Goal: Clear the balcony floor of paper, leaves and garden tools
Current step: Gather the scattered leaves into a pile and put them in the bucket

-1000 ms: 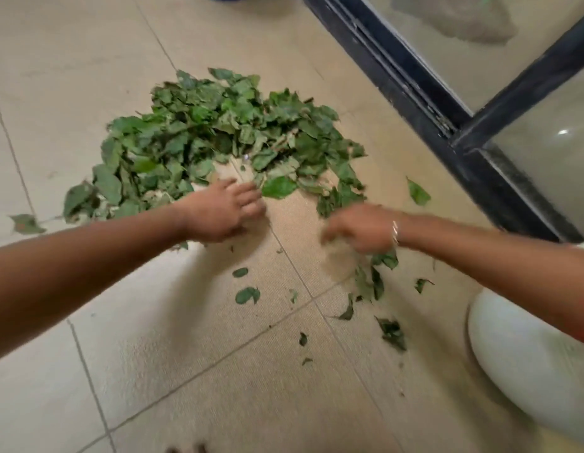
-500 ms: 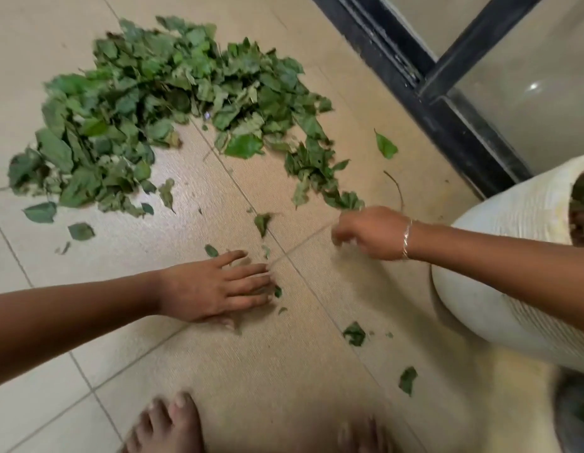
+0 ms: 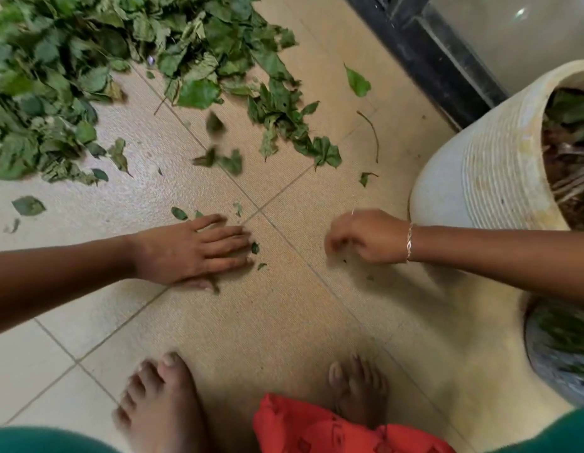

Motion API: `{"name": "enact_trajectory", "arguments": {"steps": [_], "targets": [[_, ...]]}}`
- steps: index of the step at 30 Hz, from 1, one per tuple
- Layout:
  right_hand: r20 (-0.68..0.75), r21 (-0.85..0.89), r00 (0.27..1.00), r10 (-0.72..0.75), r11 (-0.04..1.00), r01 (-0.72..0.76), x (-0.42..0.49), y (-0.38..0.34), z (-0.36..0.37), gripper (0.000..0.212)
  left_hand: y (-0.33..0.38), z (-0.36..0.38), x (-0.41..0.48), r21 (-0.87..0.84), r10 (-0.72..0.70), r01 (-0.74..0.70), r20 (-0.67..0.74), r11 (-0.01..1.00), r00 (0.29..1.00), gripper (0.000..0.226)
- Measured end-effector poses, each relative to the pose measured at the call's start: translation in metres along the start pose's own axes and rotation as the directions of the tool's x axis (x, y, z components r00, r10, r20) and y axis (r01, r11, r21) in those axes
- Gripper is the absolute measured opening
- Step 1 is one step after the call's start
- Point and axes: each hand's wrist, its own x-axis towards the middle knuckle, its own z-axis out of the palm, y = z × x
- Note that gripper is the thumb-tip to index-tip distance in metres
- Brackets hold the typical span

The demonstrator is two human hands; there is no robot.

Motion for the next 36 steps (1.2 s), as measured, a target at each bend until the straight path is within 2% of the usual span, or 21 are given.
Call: {"name": "enact_trajectory", "arguments": {"steps": [2,3,4,6,7,8,10,11,13,17,20,22,23,25,26,27,28,31,32,33,36], "targets": [[0.544,-0.169,0.839,-0.009,0.978,0.12,0.002,-0.019,0.02,0.033,0.005,0.0,-0.002,-0.007,0.009,-0.009,-0.035,1.0,0.999,0.059],[0.641,-0.195,0.767,-0.019,0.963,0.186,0.007,-0.025,0.029,0.035,0.008,0.001,-0.002,-0.007,0.021,-0.021,-0.055,1.0,0.998,0.058],[0.61,-0.198,0.791,-0.047,0.957,0.21,0.015,-0.029,0.032,0.037,0.012,0.004,-0.003,-0.004,0.04,-0.04,-0.063,0.999,0.997,0.057],[0.229,-0.115,0.968,-0.101,0.985,0.13,0.039,-0.027,0.019,0.041,0.02,0.008,-0.002,0.016,0.1,-0.099,-0.067,0.995,0.993,0.056],[-0.038,0.01,0.998,-0.043,0.999,0.044,0.052,-0.024,0.01,0.044,0.023,0.009,0.0,0.024,0.138,-0.136,-0.073,0.99,0.988,0.056],[-0.288,0.146,0.955,0.066,0.989,-0.024,0.062,-0.022,0.001,0.047,0.024,0.009,0.003,0.027,0.174,-0.172,-0.084,0.985,0.981,0.056],[-0.585,0.455,0.693,0.422,0.878,-0.15,0.077,-0.026,-0.004,0.061,0.025,0.008,0.009,0.016,0.221,-0.22,-0.091,0.975,0.971,0.058],[-0.566,0.613,0.549,0.615,0.759,-0.219,0.082,-0.031,-0.001,0.065,0.023,0.009,0.012,0.02,0.24,-0.239,-0.084,0.971,0.967,0.059],[-0.361,0.807,0.363,0.859,0.483,-0.339,0.087,-0.05,0.016,0.069,0.017,0.01,0.019,0.038,0.257,-0.255,-0.068,0.966,0.964,0.063],[-0.217,0.859,0.005,0.976,0.193,-0.475,0.066,-0.076,0.081,0.074,0.008,0.016,0.03,0.014,0.175,-0.174,-0.047,0.985,0.984,0.064],[0.118,0.907,-0.196,0.974,-0.186,-0.379,0.05,-0.075,0.115,0.074,-0.017,0.012,0.028,-0.019,-0.045,0.044,-0.018,0.999,0.999,0.069],[0.208,0.881,-0.18,0.961,-0.264,-0.392,0.062,-0.072,0.108,0.073,-0.04,0.009,0.021,-0.031,-0.271,0.271,-0.002,0.962,0.963,0.078],[0.153,0.888,-0.112,0.982,-0.186,-0.42,0.076,-0.071,0.096,0.072,-0.053,0.007,0.015,-0.024,-0.38,0.38,0.008,0.925,0.925,0.083],[-0.162,0.902,0.122,0.979,0.197,-0.385,0.109,-0.071,0.063,0.071,-0.083,-0.005,-0.001,-0.013,-0.543,0.545,0.064,0.838,0.837,0.094],[-0.334,0.864,0.195,0.922,0.382,-0.328,0.12,-0.068,0.047,0.07,-0.096,-0.011,-0.008,-0.021,-0.596,0.597,0.044,0.802,0.802,0.096],[-0.436,0.826,0.2,0.878,0.478,-0.299,0.128,-0.057,0.031,0.069,-0.107,-0.014,-0.017,-0.017,-0.632,0.632,0.009,0.775,0.775,0.097],[-0.442,0.829,0.146,0.885,0.465,-0.311,0.131,-0.039,0.018,0.068,-0.115,-0.014,-0.025,-0.008,-0.655,0.655,-0.016,0.755,0.755,0.097],[-0.101,0.926,-0.083,0.991,0.063,-0.372,0.13,0.022,0.003,0.068,-0.131,-0.009,-0.042,0.011,-0.683,0.683,-0.022,0.73,0.73,0.096],[-0.037,0.926,-0.091,0.995,0.0,-0.377,0.132,0.032,0.001,0.069,-0.134,-0.006,-0.046,0.016,-0.694,0.695,-0.014,0.719,0.719,0.095],[-0.069,0.916,-0.039,0.997,0.048,-0.398,0.138,0.034,-0.002,0.069,-0.135,-0.004,-0.047,0.025,-0.704,0.704,-0.009,0.71,0.71,0.095],[-0.461,0.766,0.249,0.852,0.524,-0.373,0.16,0.024,-0.02,0.066,-0.115,-0.002,-0.037,-0.003,-0.666,0.667,-0.066,0.745,0.743,0.092]]}}
